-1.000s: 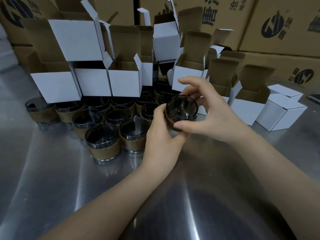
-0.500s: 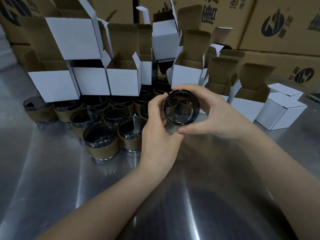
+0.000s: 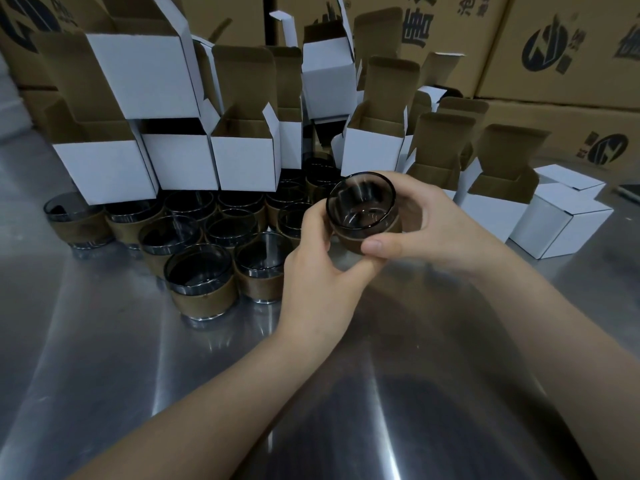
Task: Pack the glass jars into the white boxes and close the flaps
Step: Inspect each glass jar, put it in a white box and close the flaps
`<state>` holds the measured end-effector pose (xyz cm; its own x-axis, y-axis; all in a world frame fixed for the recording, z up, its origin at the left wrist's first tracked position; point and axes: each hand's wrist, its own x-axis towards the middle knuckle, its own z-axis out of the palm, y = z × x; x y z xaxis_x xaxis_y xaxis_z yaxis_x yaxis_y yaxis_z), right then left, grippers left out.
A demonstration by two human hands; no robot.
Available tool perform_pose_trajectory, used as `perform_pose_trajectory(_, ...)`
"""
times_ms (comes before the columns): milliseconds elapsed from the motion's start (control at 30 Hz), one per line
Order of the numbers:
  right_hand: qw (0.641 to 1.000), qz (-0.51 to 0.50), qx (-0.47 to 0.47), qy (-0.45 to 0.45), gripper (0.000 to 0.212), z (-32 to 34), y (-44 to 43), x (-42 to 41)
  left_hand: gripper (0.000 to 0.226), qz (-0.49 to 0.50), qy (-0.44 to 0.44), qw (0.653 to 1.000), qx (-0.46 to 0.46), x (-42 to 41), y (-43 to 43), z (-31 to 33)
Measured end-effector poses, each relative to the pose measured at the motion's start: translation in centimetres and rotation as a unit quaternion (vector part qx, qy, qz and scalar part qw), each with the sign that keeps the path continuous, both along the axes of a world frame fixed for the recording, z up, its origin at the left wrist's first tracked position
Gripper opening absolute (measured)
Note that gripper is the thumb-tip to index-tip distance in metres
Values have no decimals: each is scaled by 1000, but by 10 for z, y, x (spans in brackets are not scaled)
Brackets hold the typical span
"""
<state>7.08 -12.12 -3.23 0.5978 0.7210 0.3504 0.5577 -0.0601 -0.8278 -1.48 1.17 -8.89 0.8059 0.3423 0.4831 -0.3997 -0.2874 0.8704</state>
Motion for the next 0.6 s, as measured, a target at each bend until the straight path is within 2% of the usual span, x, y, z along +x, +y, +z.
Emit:
perform_pose_trajectory(367, 994, 79, -29, 65, 77, 2, -10, 6, 66, -12, 0, 1000, -1, -2, 0, 3)
perform_pose_trajectory(467, 989, 105, -3, 106, 73, 3, -12, 8, 67, -32, 9, 999, -9, -3, -2, 4)
perform_pose_trajectory(600, 984, 90, 34, 150, 67, 0, -15, 12, 67, -39, 10, 999, -4, -2, -3, 1)
